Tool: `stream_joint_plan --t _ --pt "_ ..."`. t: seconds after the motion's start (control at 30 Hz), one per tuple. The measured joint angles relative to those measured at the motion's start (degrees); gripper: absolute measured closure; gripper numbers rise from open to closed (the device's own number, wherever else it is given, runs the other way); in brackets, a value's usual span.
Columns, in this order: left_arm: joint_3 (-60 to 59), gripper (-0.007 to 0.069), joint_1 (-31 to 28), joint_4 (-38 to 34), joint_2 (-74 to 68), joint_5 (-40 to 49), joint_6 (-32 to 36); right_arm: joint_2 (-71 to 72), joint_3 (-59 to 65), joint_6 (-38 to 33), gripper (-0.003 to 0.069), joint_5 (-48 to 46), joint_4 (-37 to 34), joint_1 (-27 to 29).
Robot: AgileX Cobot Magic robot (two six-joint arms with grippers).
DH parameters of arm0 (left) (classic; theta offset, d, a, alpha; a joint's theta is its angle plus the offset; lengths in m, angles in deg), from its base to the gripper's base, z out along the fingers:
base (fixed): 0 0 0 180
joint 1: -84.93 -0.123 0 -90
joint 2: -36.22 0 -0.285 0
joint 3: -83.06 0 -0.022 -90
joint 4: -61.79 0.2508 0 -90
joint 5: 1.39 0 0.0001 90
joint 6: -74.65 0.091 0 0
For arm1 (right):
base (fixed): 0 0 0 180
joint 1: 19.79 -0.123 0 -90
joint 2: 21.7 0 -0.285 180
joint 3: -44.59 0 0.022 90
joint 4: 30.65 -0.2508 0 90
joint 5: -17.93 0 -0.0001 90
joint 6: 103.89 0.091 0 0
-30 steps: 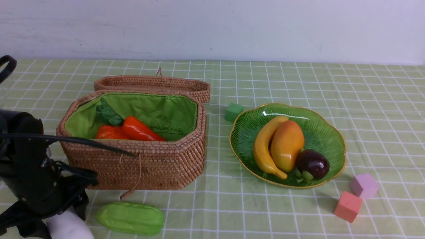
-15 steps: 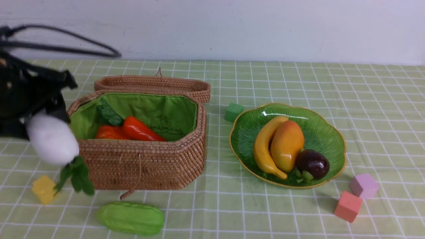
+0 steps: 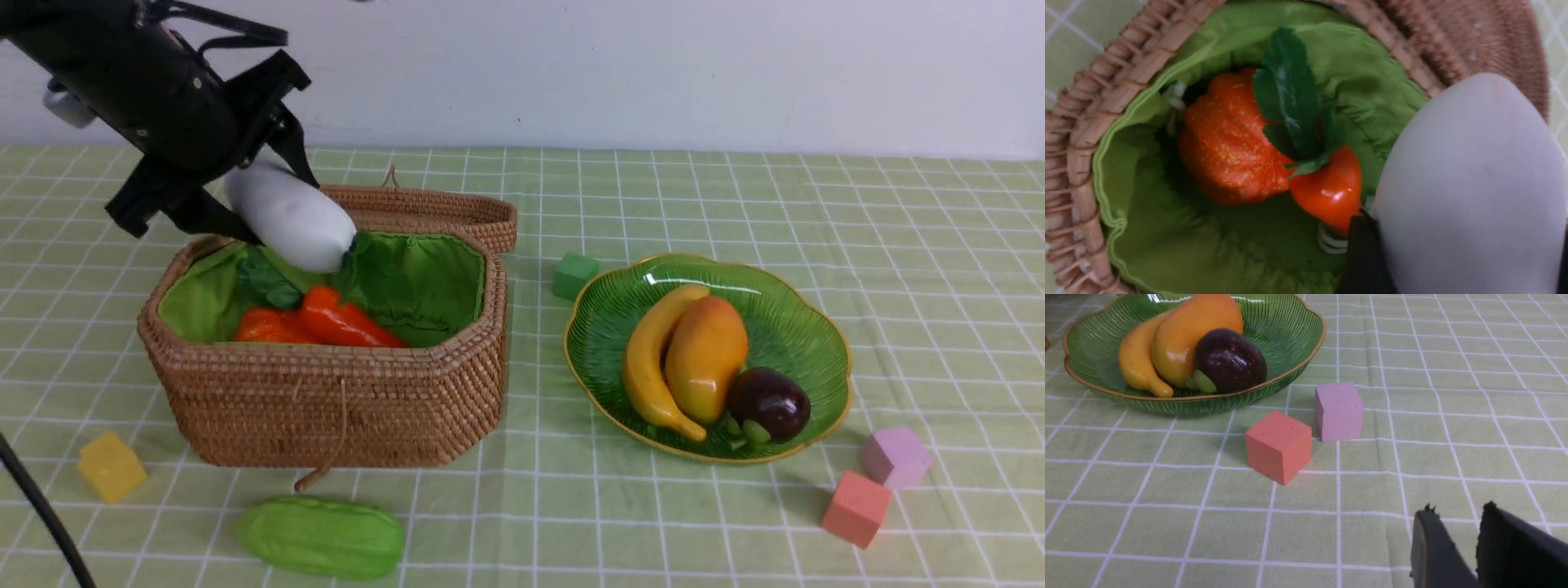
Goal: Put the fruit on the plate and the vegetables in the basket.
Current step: Take a daikon with your left arm and place it on the basket on the left, then take a chayote with your left arm and place it on the basket on the left.
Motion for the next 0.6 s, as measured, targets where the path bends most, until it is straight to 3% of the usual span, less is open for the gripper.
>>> stream_joint_plan --t 0.17,0.33,0.6 --pt "0.45 0.0144 0.0 -0.19 -1.32 0.59 0.16 0.0 0.0 0.0 0.0464 0.0 0.0 0.0" --pt "0.57 0.0095 0.0 -0.65 0.47 0.81 6.73 0.0 0.0 0.0 0.0456 0.0 0.0 0.0" --pt "0.63 0.0085 0.0 0.63 7.36 1.74 13.62 0.0 0.0 0.0 0.0446 0.0 0.0 0.0"
